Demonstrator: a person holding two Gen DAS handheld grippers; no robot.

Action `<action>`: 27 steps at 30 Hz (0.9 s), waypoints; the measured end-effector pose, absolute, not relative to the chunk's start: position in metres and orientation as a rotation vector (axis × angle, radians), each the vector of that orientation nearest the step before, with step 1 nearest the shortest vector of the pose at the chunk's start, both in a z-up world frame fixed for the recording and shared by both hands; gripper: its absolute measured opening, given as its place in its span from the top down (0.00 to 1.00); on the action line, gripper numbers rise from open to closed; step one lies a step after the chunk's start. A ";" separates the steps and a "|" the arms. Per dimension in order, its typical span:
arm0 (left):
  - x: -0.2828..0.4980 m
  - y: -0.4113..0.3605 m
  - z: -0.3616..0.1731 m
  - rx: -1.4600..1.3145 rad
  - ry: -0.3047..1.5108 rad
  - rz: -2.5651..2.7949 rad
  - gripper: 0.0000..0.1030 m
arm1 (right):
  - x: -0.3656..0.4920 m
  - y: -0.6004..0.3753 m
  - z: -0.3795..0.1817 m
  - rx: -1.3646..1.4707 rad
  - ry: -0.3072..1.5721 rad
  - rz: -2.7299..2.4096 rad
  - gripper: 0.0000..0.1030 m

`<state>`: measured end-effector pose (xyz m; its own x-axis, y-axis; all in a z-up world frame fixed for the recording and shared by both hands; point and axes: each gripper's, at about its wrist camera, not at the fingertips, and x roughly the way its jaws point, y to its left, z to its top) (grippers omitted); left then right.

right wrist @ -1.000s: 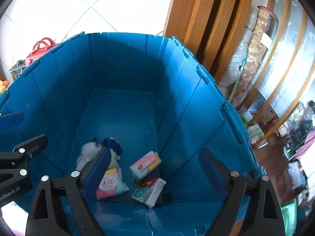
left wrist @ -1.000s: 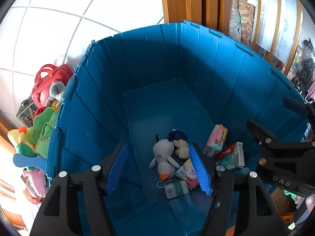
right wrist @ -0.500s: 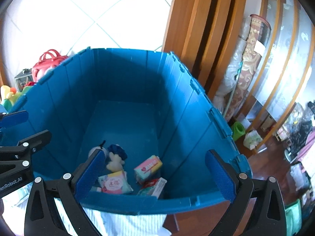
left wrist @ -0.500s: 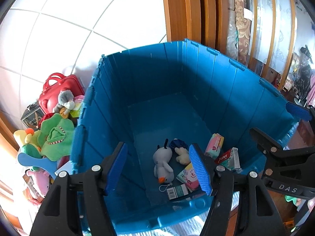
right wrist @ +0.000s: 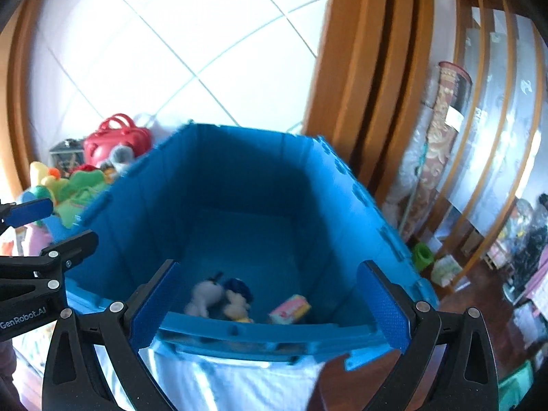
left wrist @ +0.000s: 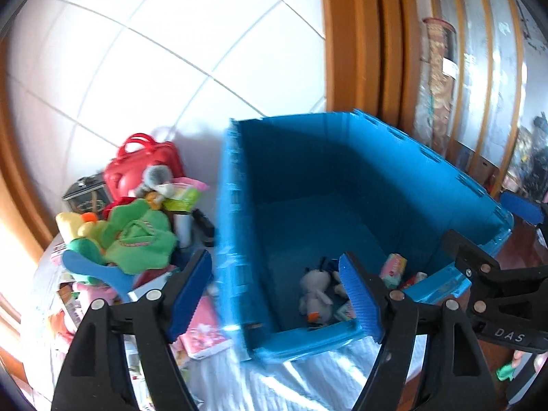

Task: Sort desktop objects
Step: 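Withdraw both tools from the crate back toward the pile, left still holding the white box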

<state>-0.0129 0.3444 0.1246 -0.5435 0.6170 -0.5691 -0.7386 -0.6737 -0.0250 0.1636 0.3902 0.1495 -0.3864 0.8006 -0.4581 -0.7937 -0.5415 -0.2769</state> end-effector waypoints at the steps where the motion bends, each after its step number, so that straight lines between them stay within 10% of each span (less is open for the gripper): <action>1: -0.017 0.336 0.125 -0.704 0.267 2.231 0.26 | 0.159 0.385 0.150 -0.677 -0.021 2.045 0.00; 27: -0.155 0.094 0.070 -0.815 0.061 2.536 0.26 | -0.037 0.243 0.105 -0.725 -0.118 2.358 0.00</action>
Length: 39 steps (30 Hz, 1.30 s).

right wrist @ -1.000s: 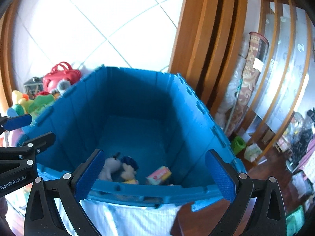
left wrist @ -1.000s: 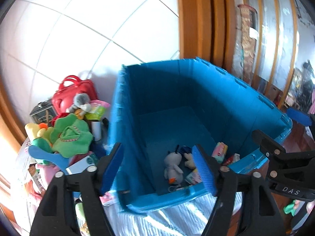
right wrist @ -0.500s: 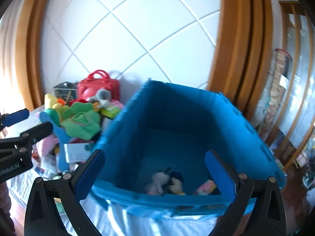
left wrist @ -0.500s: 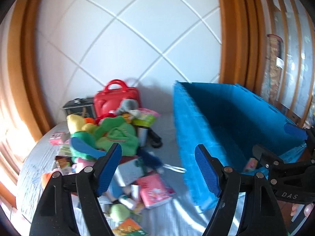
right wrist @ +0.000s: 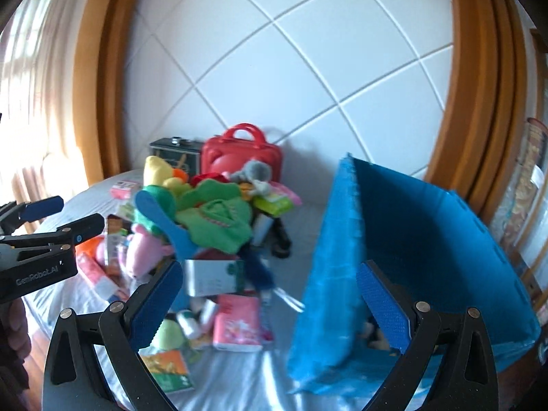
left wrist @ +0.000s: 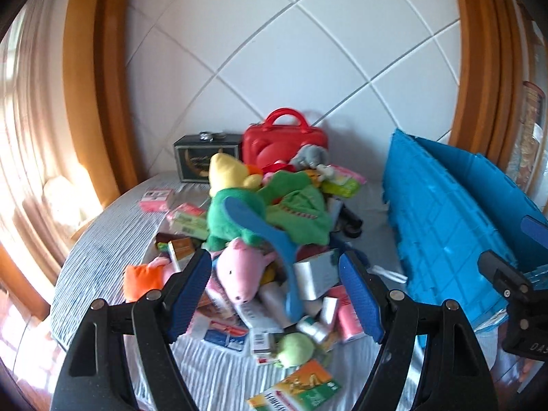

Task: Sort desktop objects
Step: 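Withdraw both tools from the crate back toward the pile, left still holding the white box, then grasp the green plush ball toy with the right tool while the left tool holds the white box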

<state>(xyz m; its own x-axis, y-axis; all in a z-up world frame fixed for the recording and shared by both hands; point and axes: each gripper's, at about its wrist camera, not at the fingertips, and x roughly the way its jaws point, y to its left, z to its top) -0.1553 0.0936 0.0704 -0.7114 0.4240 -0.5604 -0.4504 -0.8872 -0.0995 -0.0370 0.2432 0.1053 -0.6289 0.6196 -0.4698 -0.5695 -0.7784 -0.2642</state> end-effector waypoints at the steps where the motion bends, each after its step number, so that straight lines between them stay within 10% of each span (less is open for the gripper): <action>1: -0.161 0.088 0.067 -0.830 0.062 2.541 0.26 | -0.043 0.240 0.102 -0.734 -0.114 2.366 0.00; 17: -0.235 0.000 -0.046 -1.169 0.115 2.573 0.26 | -0.103 0.260 -0.008 -1.029 0.113 2.329 0.00; 35: -0.237 0.104 -0.167 -1.340 0.279 2.224 0.34 | -0.112 0.295 -0.129 -1.288 0.346 2.115 0.00; 39: -0.239 0.126 -0.177 -1.348 0.293 2.178 0.36 | -0.118 0.293 -0.139 -1.318 0.363 2.128 0.16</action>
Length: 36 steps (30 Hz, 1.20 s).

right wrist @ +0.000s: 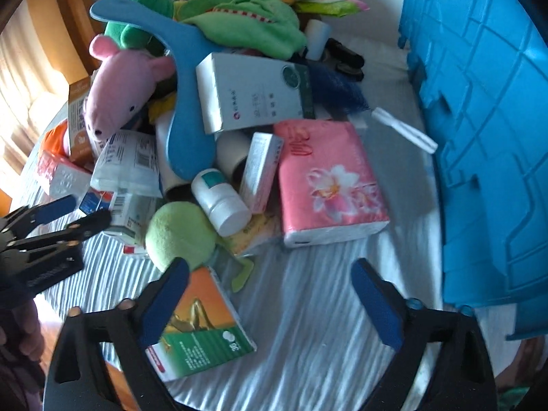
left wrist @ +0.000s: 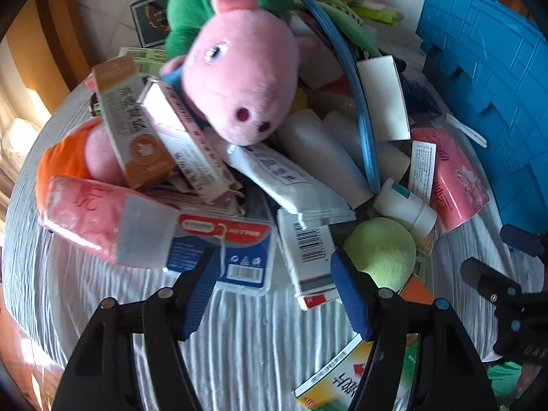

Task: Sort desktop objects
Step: 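Grasp the green plush ball toy with the right tool while the left tool holds the white box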

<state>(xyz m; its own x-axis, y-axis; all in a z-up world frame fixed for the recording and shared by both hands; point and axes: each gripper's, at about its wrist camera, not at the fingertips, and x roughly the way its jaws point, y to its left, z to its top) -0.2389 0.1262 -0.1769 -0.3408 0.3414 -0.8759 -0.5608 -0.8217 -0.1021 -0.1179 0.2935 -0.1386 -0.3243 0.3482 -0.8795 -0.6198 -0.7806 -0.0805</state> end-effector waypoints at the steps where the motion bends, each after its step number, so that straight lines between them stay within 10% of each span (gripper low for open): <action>1: -0.239 0.129 -0.177 -1.335 0.268 2.169 0.36 | -0.120 0.293 -0.141 -1.321 0.366 2.134 0.17; 8: -0.240 0.147 -0.191 -1.338 0.390 2.141 0.69 | -0.136 0.290 -0.151 -1.350 0.391 2.160 0.26; 36: -0.229 0.099 -0.189 -1.387 0.289 2.074 0.70 | -0.192 0.300 -0.190 -1.519 0.556 2.230 0.18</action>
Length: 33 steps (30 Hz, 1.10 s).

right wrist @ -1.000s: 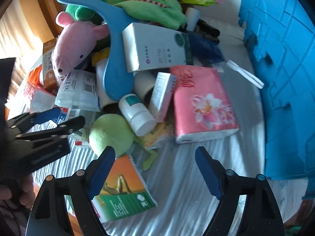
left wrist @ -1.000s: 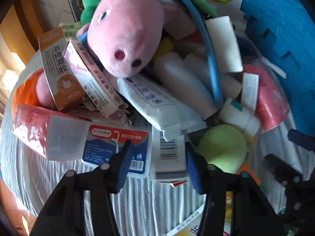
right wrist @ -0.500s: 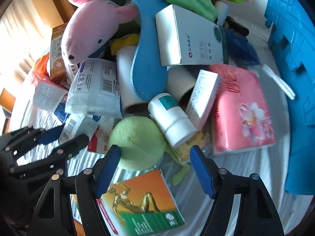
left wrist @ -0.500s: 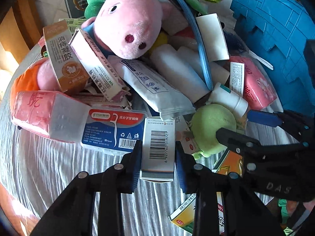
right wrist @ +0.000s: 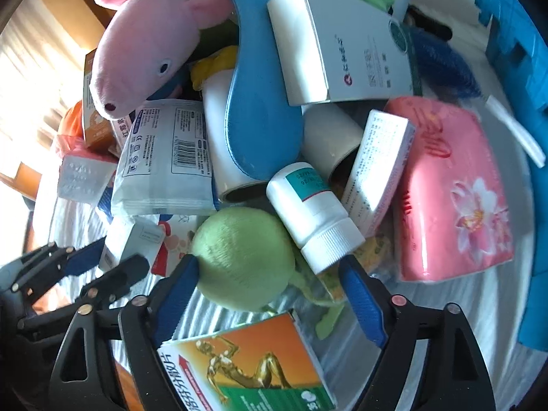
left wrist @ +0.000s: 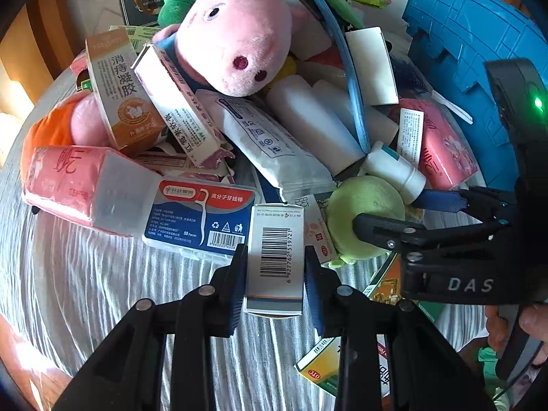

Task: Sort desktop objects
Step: 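Grasp the green plush ball toy with the right tool while the left tool holds the white box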

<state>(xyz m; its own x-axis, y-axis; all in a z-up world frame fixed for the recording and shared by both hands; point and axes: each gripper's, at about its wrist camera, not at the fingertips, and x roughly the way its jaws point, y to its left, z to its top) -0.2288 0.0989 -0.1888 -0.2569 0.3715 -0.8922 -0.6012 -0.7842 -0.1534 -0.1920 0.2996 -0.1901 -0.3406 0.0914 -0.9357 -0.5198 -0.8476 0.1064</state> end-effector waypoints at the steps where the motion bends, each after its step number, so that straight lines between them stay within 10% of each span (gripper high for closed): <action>1: -0.226 0.099 -0.189 -1.384 0.293 2.077 0.70 | -0.194 0.297 -0.190 -1.521 0.538 2.237 0.21; 6: -0.222 0.100 -0.180 -1.368 0.285 2.098 0.71 | -0.189 0.286 -0.178 -1.492 0.520 2.276 0.59; 15: -0.221 0.088 -0.173 -1.374 0.290 2.115 0.71 | -0.179 0.283 -0.161 -1.508 0.464 2.256 0.73; 21: -0.215 0.091 -0.186 -1.400 0.292 2.116 0.71 | -0.176 0.286 -0.177 -1.513 0.489 2.261 0.66; 25: -0.216 0.090 -0.192 -1.414 0.293 2.111 0.71 | -0.185 0.283 -0.188 -1.558 0.482 2.245 0.38; 33: -0.214 0.086 -0.174 -1.366 0.267 2.125 0.71 | -0.185 0.273 -0.175 -1.500 0.378 2.252 0.49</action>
<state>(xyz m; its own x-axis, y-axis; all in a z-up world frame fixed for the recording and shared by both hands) -0.2137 0.0855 -0.1742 -0.2970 0.3705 -0.8801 -0.5764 -0.8043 -0.1441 -0.1848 0.2729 -0.1749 -0.3394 0.1828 -0.9227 -0.4741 -0.8805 -0.0001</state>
